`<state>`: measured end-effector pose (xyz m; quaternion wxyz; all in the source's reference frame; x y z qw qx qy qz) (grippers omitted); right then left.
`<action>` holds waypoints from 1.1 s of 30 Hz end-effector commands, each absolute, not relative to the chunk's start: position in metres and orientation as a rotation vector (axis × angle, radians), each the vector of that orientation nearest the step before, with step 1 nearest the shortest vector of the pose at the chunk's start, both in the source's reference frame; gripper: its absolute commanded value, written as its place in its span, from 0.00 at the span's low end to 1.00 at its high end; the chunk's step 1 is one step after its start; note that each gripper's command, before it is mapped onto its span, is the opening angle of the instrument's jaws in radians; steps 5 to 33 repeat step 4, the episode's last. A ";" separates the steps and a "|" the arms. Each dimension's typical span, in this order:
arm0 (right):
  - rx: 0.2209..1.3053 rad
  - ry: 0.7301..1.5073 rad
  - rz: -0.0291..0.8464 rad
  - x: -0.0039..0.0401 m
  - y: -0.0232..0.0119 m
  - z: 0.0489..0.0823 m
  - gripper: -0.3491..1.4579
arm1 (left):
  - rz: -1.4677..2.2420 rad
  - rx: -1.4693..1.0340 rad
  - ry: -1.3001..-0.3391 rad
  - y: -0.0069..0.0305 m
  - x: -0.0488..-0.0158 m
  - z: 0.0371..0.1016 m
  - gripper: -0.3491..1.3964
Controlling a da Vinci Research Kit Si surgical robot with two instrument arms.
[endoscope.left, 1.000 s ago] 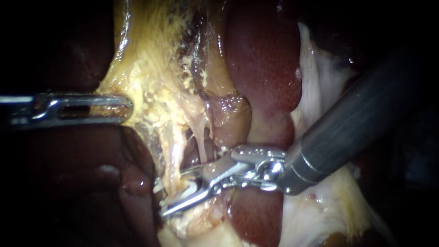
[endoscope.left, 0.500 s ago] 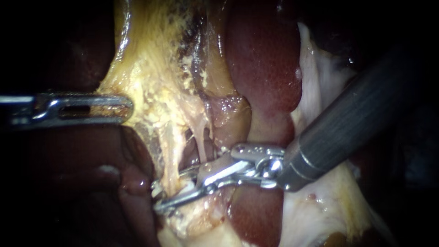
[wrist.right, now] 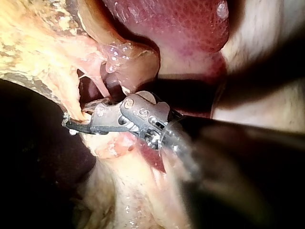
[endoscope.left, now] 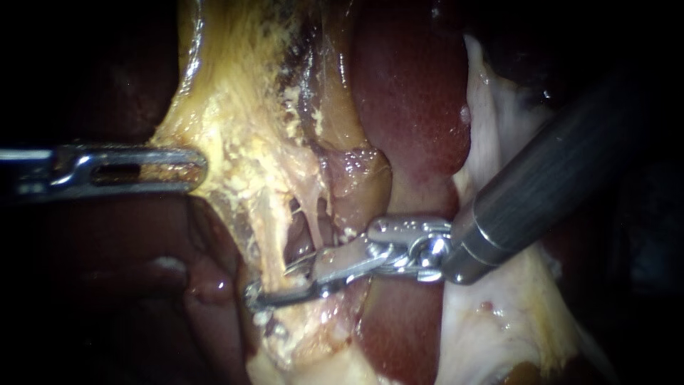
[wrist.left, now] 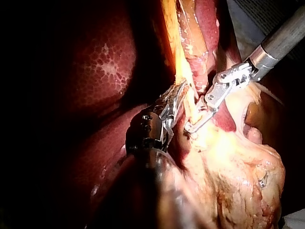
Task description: Clipping second clip left tube
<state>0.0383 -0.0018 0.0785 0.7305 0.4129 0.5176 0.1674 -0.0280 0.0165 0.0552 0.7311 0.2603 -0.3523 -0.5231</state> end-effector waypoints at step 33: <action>0.909 1.139 0.368 0.0383 -0.0018 0.0785 0.00 | -1.151 0.573 -0.776 0.0166 -0.0280 0.0552 0.00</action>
